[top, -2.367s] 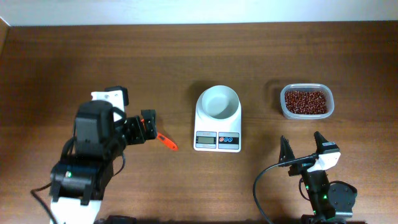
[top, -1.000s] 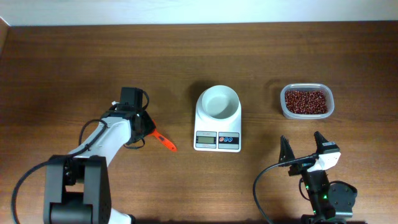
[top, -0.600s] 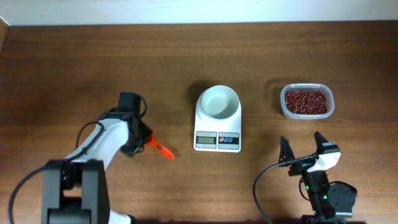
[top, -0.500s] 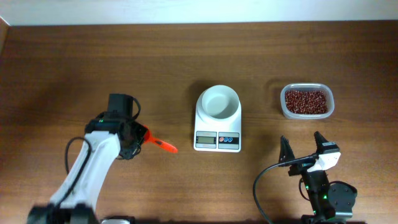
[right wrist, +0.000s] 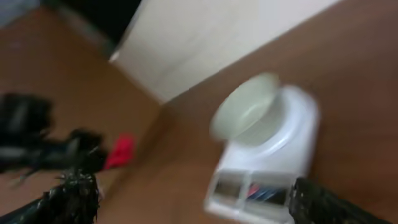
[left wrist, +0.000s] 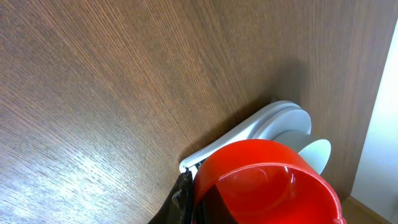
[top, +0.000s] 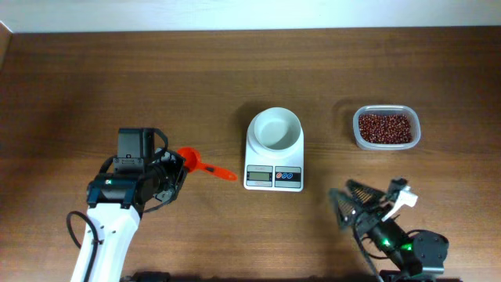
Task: Scoop and weigh 50g on scale
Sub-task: 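Carry scoop toward center and grasp its handle with right gripper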
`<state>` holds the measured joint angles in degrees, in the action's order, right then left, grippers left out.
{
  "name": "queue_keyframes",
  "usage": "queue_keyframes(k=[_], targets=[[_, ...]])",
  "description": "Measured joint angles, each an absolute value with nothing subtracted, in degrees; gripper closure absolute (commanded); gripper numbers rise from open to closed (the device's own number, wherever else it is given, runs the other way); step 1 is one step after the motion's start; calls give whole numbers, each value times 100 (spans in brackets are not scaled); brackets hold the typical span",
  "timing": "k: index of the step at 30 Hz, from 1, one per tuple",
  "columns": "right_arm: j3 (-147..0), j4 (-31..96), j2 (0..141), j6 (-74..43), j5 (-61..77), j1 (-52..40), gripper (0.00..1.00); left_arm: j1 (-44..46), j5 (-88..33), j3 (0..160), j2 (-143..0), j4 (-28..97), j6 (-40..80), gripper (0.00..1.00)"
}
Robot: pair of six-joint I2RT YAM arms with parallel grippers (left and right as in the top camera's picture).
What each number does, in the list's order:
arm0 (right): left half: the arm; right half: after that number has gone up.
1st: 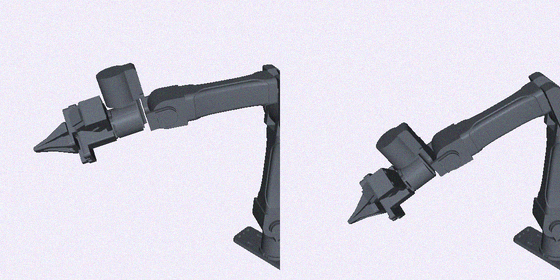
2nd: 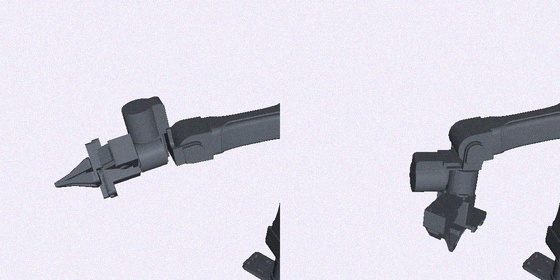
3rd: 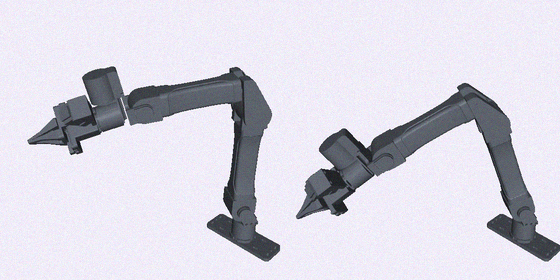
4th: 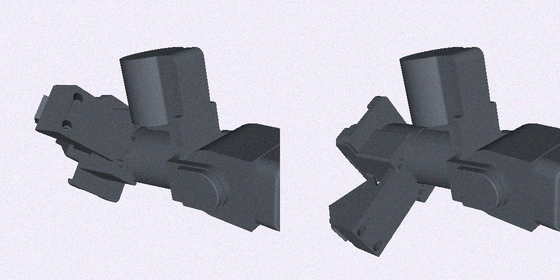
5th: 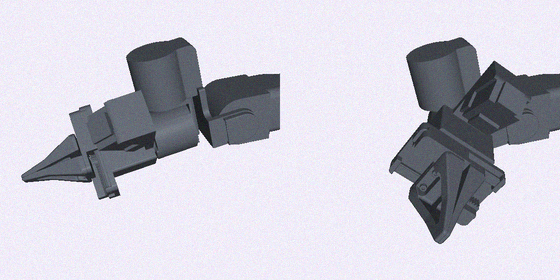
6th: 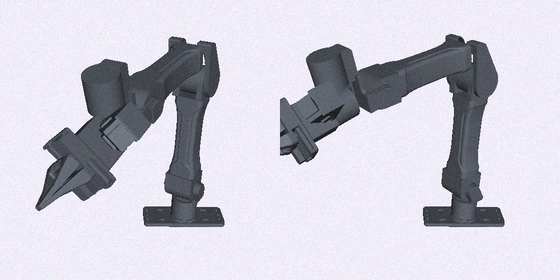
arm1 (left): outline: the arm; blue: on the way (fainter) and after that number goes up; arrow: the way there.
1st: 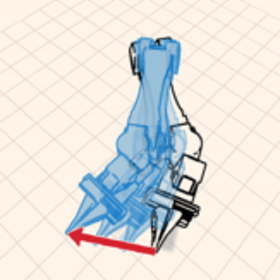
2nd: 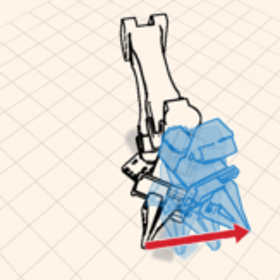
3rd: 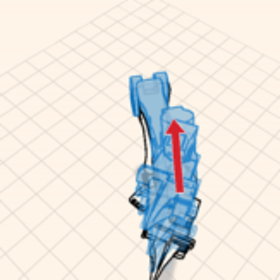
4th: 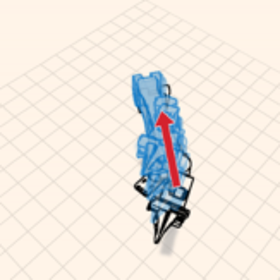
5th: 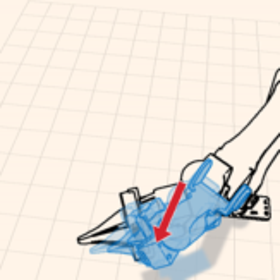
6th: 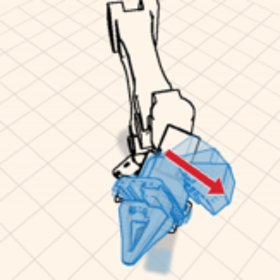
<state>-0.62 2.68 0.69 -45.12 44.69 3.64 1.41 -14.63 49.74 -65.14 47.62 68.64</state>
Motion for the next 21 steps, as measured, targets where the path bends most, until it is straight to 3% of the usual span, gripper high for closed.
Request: queue_keyframes(k=[4,7,10,13,18,21], targets=[[-62,-178,73,-4960,5551,364,1,141,-1463,4974,-6512,4888,6869,100],[-228,-117,257,-5103,5610,364,4,143,-1466,4974,-6512,5162,7017,100],[-829,-123,1496,-5712,5636,364,7,143,-1472,4969,-6512,5231,7188,100],[-1861,-148,4082,-5662,5717,154,7,143,-1483,4969,-6512,5223,7210,100],[-2569,-1334,6265,-5304,4700,-2226,7,344,-1492,4965,-6497,5430,7332,100],[-2598,-1706,6707,-5253,3988,-3004,10,722,-1474,4965,-6493,5601,7752,100]])
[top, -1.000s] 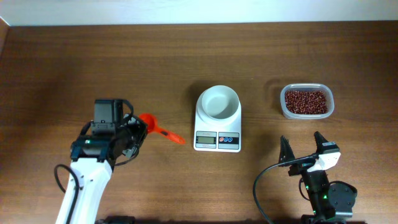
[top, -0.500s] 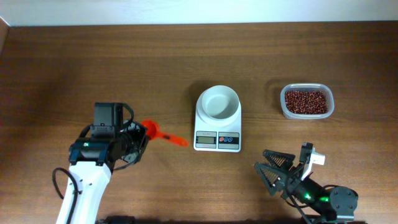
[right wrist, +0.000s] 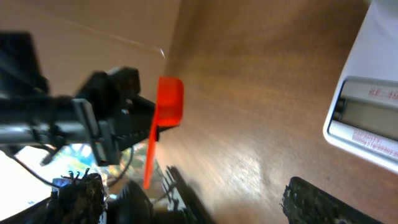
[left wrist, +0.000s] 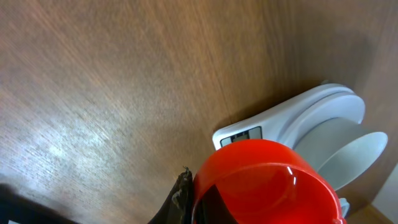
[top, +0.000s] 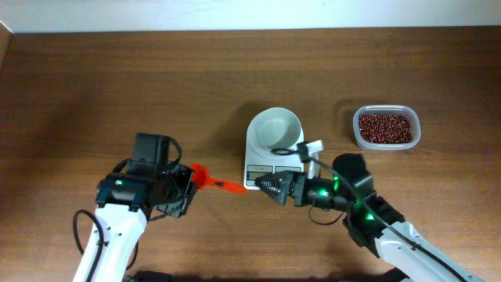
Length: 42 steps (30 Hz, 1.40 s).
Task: Scoop and weigh 50g on scale
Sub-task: 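Carry scoop toward center and grasp its handle with right gripper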
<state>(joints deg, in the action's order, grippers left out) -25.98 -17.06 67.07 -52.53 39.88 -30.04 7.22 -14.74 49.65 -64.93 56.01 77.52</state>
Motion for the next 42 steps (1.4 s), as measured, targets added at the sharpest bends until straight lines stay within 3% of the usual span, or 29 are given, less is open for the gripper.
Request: queue_keyframes(k=[3,4,6,10,17,21,34,42], targets=[[-2600,-1809,6853,-5242,3341,-3647,20,1249,-1323,4965,-6493,5760,8562,100],[-2600,-1903,6853,-5258,3216,-3798,28,1365,-1240,4965,-6493,5767,8750,100],[-2600,-2010,6853,-5312,3129,-3988,36,1702,-1107,4965,-6493,5767,9052,100],[-2602,-2263,6853,-5699,3085,-4294,46,1997,-1048,4965,-6493,5765,9181,100],[-2602,-2276,6853,-5916,3083,-4355,65,2534,-1022,4965,-6493,5758,9566,100],[-2602,-2244,6858,-5959,3002,-4366,83,2556,-1031,4965,-6493,5756,9653,100],[-2602,-2215,6875,-5953,3002,-4366,96,2556,-1024,4965,-6493,5745,9668,100],[-2602,-2233,6875,-5961,3000,-4344,96,2561,-860,4960,-6493,5454,8945,100]])
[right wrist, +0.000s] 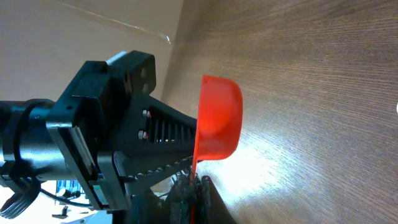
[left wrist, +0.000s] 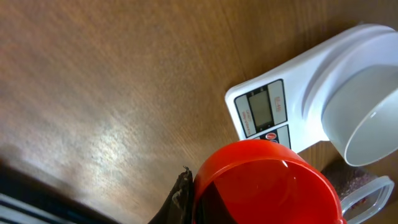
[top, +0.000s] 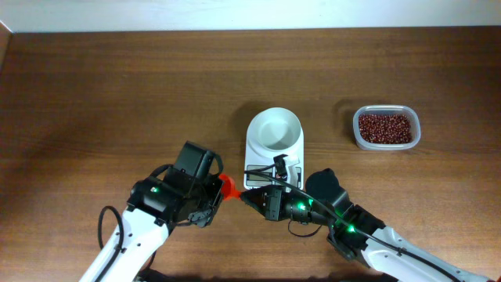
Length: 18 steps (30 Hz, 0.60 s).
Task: Scoop and weigh 50g on scale
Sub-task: 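Carry scoop toward center and grasp its handle with right gripper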
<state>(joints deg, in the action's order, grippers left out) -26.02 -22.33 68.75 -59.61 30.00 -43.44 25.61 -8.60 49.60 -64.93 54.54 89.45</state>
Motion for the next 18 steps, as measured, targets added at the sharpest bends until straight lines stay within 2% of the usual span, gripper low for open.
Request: queue_keyframes(k=[5,6,9,12,15,18], targets=[[-2602,-2231,6875,-5961,3028,-4344,95,2561,-784,4960,-6493,5376,8646,100],[-2602,-2231,6875,-5966,3041,-4344,90,2561,-784,4960,-6493,5376,8632,100],[-2602,-2222,6875,-5961,3148,-4344,89,2561,-768,4960,-6493,5369,8608,100],[-2602,-2215,6875,-5961,3242,-4344,89,2567,-764,4960,-6493,5369,8606,100],[-2602,-2211,6877,-5975,3242,-4344,96,2576,-749,4960,-6493,5369,8608,100],[-2602,-2198,6890,-6003,3240,-4344,96,2576,-738,4960,-6493,5374,8606,100]])
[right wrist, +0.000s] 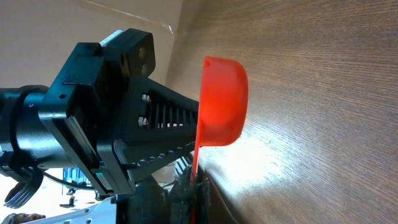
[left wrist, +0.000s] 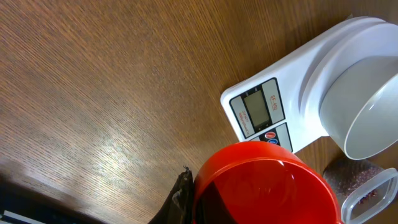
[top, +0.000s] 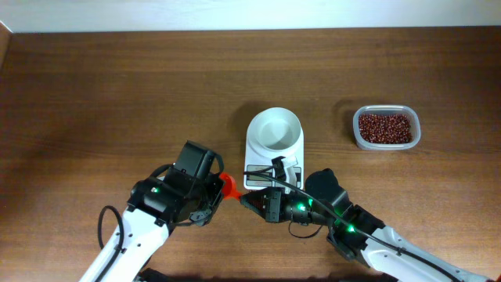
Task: Scoop and weigh 50g on scale
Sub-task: 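Carry scoop toward center and grasp its handle with right gripper, then release scoop from left gripper and pull right gripper away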
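The red scoop (top: 228, 186) hangs just left of the white scale's (top: 274, 168) front corner, gripped at both ends. My left gripper (top: 218, 188) is shut on its bowl end, and the bowl (left wrist: 261, 186) fills the bottom of the left wrist view beside one black finger (left wrist: 180, 196). From the right, my right gripper (top: 250, 200) is shut on the thin handle (right wrist: 196, 155). A white bowl (top: 275, 129) sits empty on the scale. The tub of red beans (top: 385, 128) stands at the right.
The scale's display and buttons (left wrist: 258, 112) face the front edge, close to both grippers. The right arm (top: 344, 219) lies across the table in front of the scale. A pale wall borders the table's far edge (top: 250, 30).
Almost nothing. Both grippers still hold the scoop in the same place, and it has shifted only slightly in the wrist views.
First my left gripper held the scoop well left of the scale, with my right gripper open at the front right. Then the right gripper was open in front of the scale near the handle. Later it was shut on the handle, with both grippers at the scale's front left.
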`<state>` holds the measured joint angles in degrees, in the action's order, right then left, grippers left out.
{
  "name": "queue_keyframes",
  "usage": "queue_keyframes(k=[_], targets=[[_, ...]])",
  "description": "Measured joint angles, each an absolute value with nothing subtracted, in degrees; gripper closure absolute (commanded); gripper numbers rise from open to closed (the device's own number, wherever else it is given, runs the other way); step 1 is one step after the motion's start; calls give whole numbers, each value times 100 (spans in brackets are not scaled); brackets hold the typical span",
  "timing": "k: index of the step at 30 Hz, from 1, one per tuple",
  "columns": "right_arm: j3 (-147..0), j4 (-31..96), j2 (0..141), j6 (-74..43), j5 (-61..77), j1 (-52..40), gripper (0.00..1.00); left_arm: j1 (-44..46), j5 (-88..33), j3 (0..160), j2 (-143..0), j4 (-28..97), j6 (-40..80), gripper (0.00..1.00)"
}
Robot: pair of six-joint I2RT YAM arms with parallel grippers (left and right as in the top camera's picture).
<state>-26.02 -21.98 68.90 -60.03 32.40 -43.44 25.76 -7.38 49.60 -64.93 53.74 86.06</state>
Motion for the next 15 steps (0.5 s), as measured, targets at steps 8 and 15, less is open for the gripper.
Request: queue_keyframes(k=[8,15], targets=[[-2628,-1529,6884,-4377,3148,-4346,96,2587,-521,4960,-6493,5334,8593,31],[-2633,1192,4665,-3424,3284,-2707,96,1925,-145,4963,-6106,5321,7192,58]])
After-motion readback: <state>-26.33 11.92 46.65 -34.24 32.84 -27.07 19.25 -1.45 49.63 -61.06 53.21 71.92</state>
